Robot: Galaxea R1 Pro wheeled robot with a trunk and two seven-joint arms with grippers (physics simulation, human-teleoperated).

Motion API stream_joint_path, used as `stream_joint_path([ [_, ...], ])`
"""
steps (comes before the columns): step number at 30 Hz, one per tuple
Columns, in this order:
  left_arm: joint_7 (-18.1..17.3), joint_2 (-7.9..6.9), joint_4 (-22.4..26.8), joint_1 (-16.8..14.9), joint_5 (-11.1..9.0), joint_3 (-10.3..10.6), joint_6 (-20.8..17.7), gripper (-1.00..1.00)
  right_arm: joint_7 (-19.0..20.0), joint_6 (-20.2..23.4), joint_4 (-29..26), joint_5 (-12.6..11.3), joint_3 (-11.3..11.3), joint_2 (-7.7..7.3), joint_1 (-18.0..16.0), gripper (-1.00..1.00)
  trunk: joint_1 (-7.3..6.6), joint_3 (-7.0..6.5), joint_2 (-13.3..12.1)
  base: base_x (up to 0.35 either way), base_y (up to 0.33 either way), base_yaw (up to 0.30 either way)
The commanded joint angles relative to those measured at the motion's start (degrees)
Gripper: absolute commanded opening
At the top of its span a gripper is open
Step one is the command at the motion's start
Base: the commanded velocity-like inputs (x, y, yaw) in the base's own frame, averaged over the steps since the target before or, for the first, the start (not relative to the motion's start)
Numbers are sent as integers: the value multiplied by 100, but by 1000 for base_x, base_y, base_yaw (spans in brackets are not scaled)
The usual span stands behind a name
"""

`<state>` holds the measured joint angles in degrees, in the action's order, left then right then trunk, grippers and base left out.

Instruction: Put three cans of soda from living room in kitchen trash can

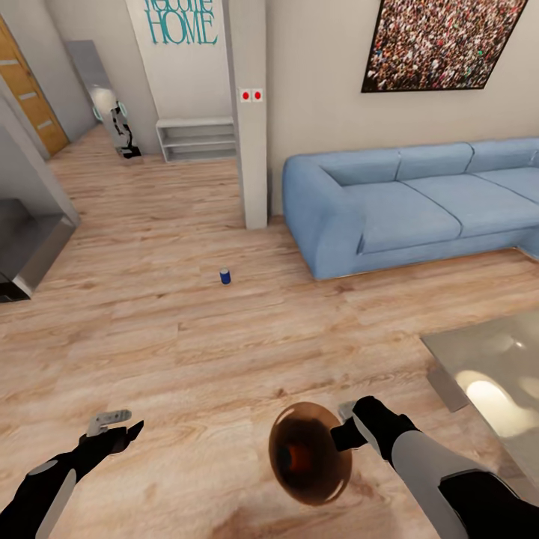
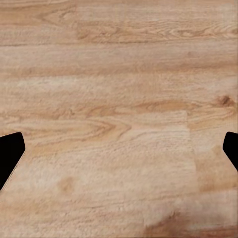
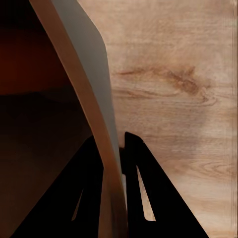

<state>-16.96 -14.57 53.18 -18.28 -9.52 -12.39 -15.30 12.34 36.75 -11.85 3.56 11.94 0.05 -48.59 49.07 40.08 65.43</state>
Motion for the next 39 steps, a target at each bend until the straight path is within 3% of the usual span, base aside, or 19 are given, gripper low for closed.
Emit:
stream_joint_path([
  [1,0,1,-1,0,1,0,0,100,28,12,-2,-121,-43,3,-1,-100,0,0,0,312,88,0],
  [12,2,5,-1,0,3,0,0,100,46,9,-2,-126,-43,4,0,-100,0,0,0,312,88,0],
  [14,35,71,-66,-66,17,66,4,100,24,-68,-63,-71,-57,-21,-62,-100,0,0,1,0,0,0],
  [15,1,67,-98,-30,18,93,36,100,34,-124,-141,94,-26,-11,-52,-100,0,0,1,0,0,0],
  [19,-16,67,-226,-17,18,93,163,100,55,-302,-236,382,-24,-11,-52,-100,0,0,1,0,0,0],
  [33,-16,67,-344,-17,18,93,185,100,55,-340,-236,1068,-24,-11,-52,-100,0,0,1,0,0,0],
  [39,-209,35,-536,118,1,-27,343,100,130,-534,-411,1305,15,40,116,-100,0,0,1,133,89,0],
])
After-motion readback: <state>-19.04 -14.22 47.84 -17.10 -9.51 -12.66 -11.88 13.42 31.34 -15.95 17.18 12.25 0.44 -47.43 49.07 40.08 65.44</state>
